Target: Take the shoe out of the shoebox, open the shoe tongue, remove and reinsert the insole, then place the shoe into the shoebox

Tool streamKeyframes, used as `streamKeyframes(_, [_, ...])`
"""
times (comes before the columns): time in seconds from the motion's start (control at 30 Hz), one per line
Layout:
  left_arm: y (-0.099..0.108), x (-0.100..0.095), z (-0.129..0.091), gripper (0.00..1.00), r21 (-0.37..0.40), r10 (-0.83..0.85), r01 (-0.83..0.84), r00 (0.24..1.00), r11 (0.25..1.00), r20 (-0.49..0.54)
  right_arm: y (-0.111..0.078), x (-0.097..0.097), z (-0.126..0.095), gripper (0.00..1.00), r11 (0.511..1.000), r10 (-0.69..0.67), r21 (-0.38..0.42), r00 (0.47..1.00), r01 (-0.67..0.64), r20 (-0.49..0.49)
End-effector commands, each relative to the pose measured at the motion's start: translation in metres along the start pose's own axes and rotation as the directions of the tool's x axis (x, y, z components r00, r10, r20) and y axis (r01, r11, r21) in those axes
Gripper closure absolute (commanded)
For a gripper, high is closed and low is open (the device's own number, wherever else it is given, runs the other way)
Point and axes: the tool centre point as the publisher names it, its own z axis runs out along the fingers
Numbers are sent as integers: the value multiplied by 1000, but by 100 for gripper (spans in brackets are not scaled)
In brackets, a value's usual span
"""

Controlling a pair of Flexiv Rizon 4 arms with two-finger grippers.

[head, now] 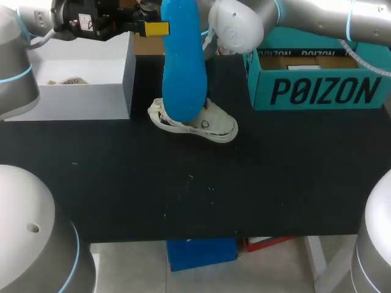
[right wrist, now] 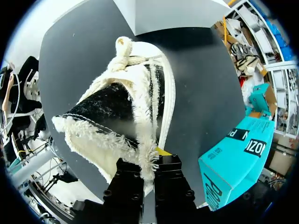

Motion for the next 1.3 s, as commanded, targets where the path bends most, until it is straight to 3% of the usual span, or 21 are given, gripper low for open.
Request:
streamKeyframes(0.03, [1, 0, 0, 100, -2, 0, 0, 1000, 1000, 3, 2, -1, 4, 100, 744, 660, 133, 751, -655, 5])
streamKeyframes(0.07, [1, 0, 0, 100, -2, 0, 0, 1000, 1000, 3, 0, -1, 7, 100, 681, 725, 153, 689, -716, 0])
streamKeyframes(0.23, [1, 0, 0, 100, -2, 0, 0, 1000, 1000, 3, -7, 5, 10, 100, 470, 882, 196, 468, -861, -61])
streamKeyframes(0.33, [1, 0, 0, 100, -2, 0, 0, 1000, 1000, 3, -11, 9, 10, 100, 378, 926, 206, 366, -903, -96])
streamKeyframes(0.43, [1, 0, 0, 100, -2, 0, 0, 1000, 1000, 3, -16, 11, 8, 100, 301, 952, 218, 280, -929, -122])
streamKeyframes(0.73, [1, 0, 0, 100, -2, 0, 0, 1000, 1000, 3, -27, 14, 7, 100, 126, 984, 230, 93, -965, -151])
streamKeyframes(0.8, [1, 0, 0, 100, -2, 0, 0, 1000, 1000, 3, -28, 15, 9, 100, 110, 984, 232, 73, -966, -164])
streamKeyframes(1.1, [1, 0, 0, 100, -2, 0, 0, 1000, 1000, 3, -21, 25, 30, 100, 138, 980, 207, 104, -969, -168])
streamKeyframes(1.3, [1, 0, 0, 100, -2, 0, 0, 1000, 1000, 3, -17, 33, 51, 100, 207, 970, 198, 173, -958, -173])
